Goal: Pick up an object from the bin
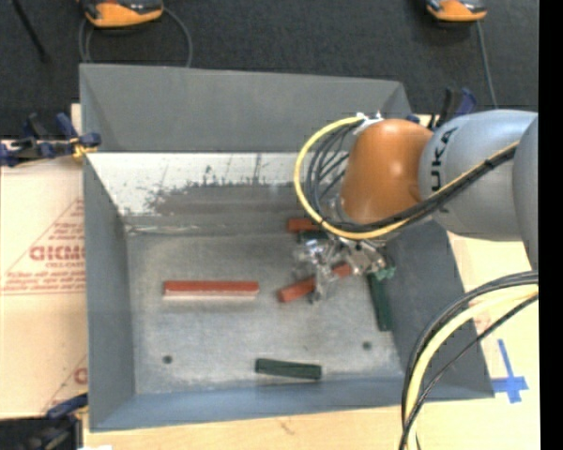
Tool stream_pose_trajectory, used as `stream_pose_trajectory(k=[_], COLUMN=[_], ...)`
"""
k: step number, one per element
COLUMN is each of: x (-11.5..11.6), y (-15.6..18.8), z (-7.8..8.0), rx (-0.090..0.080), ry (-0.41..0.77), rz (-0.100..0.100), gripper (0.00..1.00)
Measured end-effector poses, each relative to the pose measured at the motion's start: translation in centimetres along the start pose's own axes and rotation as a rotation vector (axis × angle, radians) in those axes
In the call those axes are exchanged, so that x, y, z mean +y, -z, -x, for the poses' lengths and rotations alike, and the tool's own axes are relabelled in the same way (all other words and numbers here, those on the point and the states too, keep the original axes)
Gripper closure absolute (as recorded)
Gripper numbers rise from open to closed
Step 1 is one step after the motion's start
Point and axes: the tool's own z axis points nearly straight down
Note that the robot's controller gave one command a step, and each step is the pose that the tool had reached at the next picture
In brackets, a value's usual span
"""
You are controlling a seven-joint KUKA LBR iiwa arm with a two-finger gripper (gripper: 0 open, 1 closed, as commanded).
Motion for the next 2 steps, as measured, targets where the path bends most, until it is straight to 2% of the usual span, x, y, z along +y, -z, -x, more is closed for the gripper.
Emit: stream_pose_trajectory(k=[1,2], x=[-1.8,-5.4], y=[26.6,17.4], z=[2.6,-1.6], rx=[-0.009,0.006], ry=[-0.060,0.197], rz=[-0.009,-0.002], gripper=[1.00,1.00])
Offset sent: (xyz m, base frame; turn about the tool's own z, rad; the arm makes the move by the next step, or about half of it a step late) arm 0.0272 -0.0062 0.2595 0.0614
